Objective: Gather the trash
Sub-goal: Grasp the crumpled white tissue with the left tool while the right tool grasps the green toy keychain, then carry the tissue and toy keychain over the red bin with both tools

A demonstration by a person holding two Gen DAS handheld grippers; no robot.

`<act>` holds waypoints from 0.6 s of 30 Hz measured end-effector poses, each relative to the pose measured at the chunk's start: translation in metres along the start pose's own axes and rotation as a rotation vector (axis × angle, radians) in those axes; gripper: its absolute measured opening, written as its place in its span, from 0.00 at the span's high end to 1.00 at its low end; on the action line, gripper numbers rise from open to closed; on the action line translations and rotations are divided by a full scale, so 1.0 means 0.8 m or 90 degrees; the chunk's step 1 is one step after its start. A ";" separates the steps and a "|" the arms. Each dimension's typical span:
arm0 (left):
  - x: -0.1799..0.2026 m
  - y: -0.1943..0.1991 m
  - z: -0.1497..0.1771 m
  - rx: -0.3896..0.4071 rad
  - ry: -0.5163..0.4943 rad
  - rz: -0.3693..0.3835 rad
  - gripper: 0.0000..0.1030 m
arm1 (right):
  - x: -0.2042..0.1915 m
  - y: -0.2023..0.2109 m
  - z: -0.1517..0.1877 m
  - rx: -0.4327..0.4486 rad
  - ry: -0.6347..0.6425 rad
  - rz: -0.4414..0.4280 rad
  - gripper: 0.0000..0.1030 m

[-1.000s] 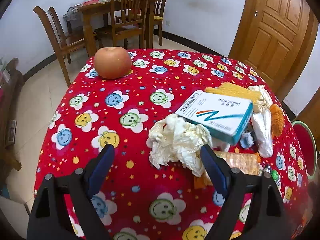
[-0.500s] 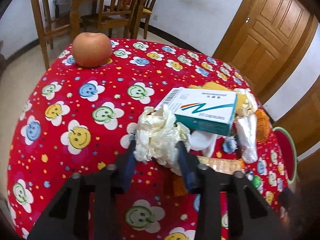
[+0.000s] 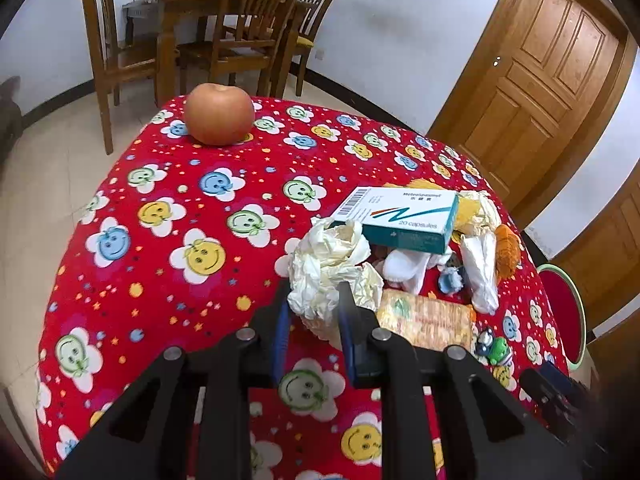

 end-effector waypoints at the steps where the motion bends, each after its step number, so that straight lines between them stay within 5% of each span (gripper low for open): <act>1: 0.000 0.004 0.002 0.003 -0.001 0.000 0.79 | -0.002 -0.002 0.000 -0.001 0.002 -0.003 0.27; 9: 0.010 0.015 0.014 -0.001 -0.030 -0.019 0.79 | -0.027 -0.016 -0.003 0.004 0.030 -0.013 0.28; 11: 0.014 0.014 0.017 -0.006 -0.037 -0.018 0.79 | -0.029 -0.021 -0.003 0.000 0.031 -0.019 0.36; 18: 0.022 0.002 0.029 -0.022 -0.063 -0.033 0.79 | -0.036 -0.032 0.002 0.004 0.054 -0.007 0.43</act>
Point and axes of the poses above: each gripper's, at about its wrist camera, not at the fingertips, and y roughly against the way its jaws point, x to its right, z to its underside, the point moved 1 cm from there along -y, roughly the way its jaws point, and after that the axes turned 9 degrees about -y, right-handed, at the moved point
